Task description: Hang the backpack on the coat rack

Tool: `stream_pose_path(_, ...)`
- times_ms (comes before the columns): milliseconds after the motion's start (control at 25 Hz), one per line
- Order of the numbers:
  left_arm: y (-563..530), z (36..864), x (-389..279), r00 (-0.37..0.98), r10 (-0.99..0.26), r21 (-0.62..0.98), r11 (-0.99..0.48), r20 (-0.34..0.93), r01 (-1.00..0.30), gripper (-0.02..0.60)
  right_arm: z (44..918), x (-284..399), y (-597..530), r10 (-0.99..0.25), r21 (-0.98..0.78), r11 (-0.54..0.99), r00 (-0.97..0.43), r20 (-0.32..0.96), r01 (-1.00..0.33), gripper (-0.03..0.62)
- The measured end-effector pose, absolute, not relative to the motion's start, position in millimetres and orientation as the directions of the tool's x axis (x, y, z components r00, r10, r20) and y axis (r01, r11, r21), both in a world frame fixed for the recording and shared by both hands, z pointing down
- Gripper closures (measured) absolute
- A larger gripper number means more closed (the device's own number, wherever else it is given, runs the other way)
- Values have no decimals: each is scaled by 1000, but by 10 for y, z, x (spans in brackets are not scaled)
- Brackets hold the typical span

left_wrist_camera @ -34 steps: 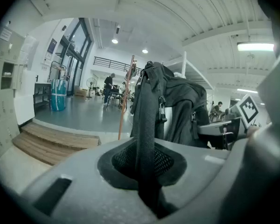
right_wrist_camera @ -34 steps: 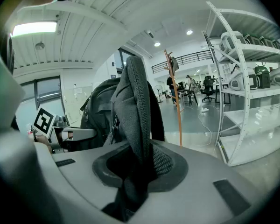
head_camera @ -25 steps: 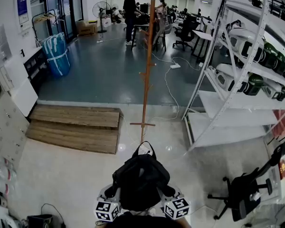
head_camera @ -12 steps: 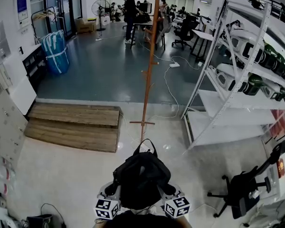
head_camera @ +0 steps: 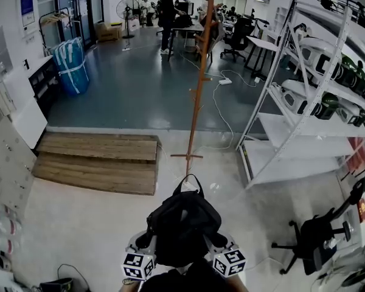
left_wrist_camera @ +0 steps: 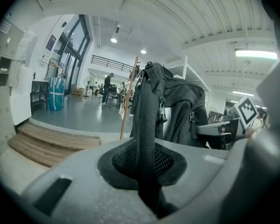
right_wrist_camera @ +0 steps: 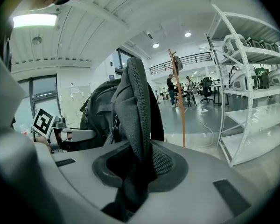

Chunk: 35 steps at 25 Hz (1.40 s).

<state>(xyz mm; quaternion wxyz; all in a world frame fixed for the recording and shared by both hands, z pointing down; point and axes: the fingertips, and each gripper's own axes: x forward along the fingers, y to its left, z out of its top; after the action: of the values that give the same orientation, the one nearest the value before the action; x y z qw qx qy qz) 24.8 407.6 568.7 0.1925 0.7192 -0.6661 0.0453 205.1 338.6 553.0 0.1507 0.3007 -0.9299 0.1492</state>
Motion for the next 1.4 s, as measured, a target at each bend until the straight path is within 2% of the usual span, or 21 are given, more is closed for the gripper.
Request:
stream_pose_path(760,3732,5648,-235,70,-945,205,-3,319,-979,538,5509,1548,2965,-494,-198,793,-799,343,-576,517)
stream_pose_path(1400,2392,5782,-433,84,-934,221,-6,347,-975,538,5634,1345,1657,-492,-232,774,-791,364,-589,517)
